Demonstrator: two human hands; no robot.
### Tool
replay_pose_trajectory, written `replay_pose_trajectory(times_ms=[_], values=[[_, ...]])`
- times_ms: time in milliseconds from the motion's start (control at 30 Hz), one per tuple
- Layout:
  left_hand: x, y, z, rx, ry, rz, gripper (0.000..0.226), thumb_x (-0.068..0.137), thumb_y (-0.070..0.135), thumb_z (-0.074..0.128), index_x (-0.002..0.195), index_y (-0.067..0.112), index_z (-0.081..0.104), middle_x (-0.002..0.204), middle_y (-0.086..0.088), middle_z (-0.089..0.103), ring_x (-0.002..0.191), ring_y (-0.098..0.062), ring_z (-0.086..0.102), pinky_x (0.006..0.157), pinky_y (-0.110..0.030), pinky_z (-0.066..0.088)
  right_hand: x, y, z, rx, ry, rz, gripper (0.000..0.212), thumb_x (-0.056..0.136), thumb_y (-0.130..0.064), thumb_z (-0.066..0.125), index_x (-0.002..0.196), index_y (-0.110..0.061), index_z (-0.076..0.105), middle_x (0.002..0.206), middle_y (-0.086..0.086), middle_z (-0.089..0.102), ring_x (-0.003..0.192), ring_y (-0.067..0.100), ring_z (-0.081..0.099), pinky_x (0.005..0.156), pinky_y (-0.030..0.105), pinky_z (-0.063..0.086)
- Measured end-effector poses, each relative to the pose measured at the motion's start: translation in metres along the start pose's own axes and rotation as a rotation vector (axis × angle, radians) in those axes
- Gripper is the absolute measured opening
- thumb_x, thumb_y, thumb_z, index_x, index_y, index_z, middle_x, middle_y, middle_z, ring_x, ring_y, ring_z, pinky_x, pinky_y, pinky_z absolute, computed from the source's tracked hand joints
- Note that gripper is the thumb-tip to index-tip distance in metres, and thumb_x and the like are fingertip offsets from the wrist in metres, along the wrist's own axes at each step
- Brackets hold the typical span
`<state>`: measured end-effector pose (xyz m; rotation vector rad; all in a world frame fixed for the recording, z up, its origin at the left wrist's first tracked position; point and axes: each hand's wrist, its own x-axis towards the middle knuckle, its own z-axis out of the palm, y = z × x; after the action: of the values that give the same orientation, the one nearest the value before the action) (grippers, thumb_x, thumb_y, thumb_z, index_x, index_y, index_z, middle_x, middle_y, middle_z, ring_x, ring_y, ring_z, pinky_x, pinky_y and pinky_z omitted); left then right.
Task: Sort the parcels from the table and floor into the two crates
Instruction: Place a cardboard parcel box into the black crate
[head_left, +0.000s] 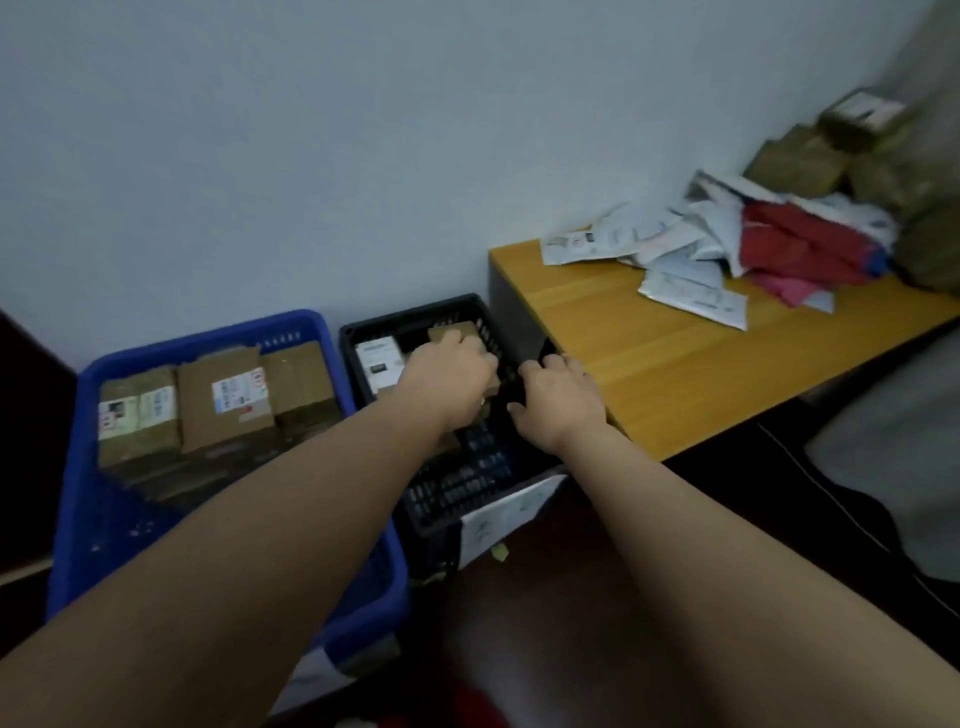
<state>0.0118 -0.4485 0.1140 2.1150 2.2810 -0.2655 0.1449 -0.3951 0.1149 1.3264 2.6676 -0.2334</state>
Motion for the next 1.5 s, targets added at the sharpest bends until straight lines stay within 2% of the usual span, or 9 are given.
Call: replay_pose_trajectory(times_ms=[100,267,533,800,900,1000,1267,1400,1500], values=[[0.037,0.094,-0.047,0.044,0.031,0.120,0.045,0.095,0.032,0.052,0.136,0.017,0.043,0.133,-0.011,0.044,0.124,-0.031,0.039,0.081,-0.041,0.046,-0.037,0.096,-0.030,0.008,0.073,0.096,0.048,0.096,-0.040,0.051,0.135,-0.014,0.044,0.140,0.015,0.043,0.133,0.034,0.032,0.101,0.041,0.035],[0.089,0.227,-0.111,0.082,0.098,0.238,0.041,0.098,0.029,0.048,0.137,0.018,0.042,0.133,-0.010,0.043,0.125,-0.030,0.037,0.070,-0.039,0.042,-0.090,0.236,-0.072,0.014,0.176,0.280,0.050,0.095,-0.038,0.053,0.137,-0.012,0.044,0.138,0.014,0.045,0.131,0.034,0.035,0.100,0.041,0.038],[0.169,0.346,-0.164,0.155,0.180,0.402,0.043,0.097,0.034,0.049,0.137,0.017,0.043,0.134,-0.009,0.044,0.127,-0.029,0.037,0.078,-0.039,0.043,-0.109,0.368,-0.094,0.082,0.256,0.412,0.046,0.094,-0.036,0.053,0.134,-0.013,0.047,0.132,0.013,0.049,0.125,0.033,0.040,0.097,0.040,0.038],[0.297,0.405,-0.182,0.184,0.194,0.512,0.040,0.097,0.036,0.048,0.132,0.018,0.050,0.126,-0.009,0.050,0.117,-0.030,0.044,0.076,-0.041,0.045,-0.046,0.487,-0.101,0.076,0.231,0.475,0.043,0.093,-0.037,0.054,0.130,-0.013,0.051,0.131,0.013,0.050,0.126,0.033,0.040,0.098,0.041,0.038],[0.369,0.420,-0.205,0.116,0.267,0.499,0.035,0.096,0.035,0.049,0.126,0.018,0.054,0.121,-0.009,0.054,0.113,-0.030,0.047,0.068,-0.037,0.039,-0.001,0.540,-0.119,0.051,0.252,0.497,0.045,0.093,-0.037,0.055,0.131,-0.013,0.050,0.131,0.013,0.050,0.126,0.034,0.040,0.098,0.041,0.039],[0.440,0.436,-0.214,0.109,0.230,0.495,0.036,0.097,0.037,0.048,0.126,0.017,0.053,0.121,-0.009,0.053,0.113,-0.029,0.047,0.065,-0.036,0.032,0.052,0.591,-0.143,0.025,0.266,0.502,0.042,0.093,-0.036,0.055,0.128,-0.014,0.050,0.128,0.013,0.051,0.123,0.034,0.041,0.095,0.040,0.039],[0.594,0.480,-0.233,0.080,0.156,0.531,0.034,0.098,0.031,0.046,0.127,0.015,0.051,0.124,-0.010,0.050,0.117,-0.029,0.044,0.074,-0.037,0.040,0.159,0.699,-0.162,0.064,0.223,0.546,0.043,0.093,-0.038,0.054,0.130,-0.016,0.049,0.130,0.010,0.050,0.124,0.031,0.040,0.094,0.039,0.039],[0.641,0.499,-0.224,0.054,0.141,0.571,0.038,0.098,0.032,0.045,0.132,0.015,0.048,0.125,-0.011,0.049,0.118,-0.029,0.043,0.073,-0.037,0.038,0.189,0.741,-0.155,0.082,0.167,0.569,0.043,0.094,-0.037,0.053,0.131,-0.016,0.049,0.132,0.011,0.049,0.125,0.032,0.039,0.096,0.040,0.039],[0.679,0.508,-0.213,0.040,0.140,0.581,0.041,0.098,0.032,0.043,0.134,0.014,0.045,0.127,-0.012,0.048,0.120,-0.029,0.042,0.080,-0.039,0.042,0.209,0.776,-0.147,0.101,0.128,0.588,0.043,0.096,-0.037,0.052,0.133,-0.015,0.048,0.133,0.012,0.048,0.126,0.033,0.038,0.097,0.040,0.038]])
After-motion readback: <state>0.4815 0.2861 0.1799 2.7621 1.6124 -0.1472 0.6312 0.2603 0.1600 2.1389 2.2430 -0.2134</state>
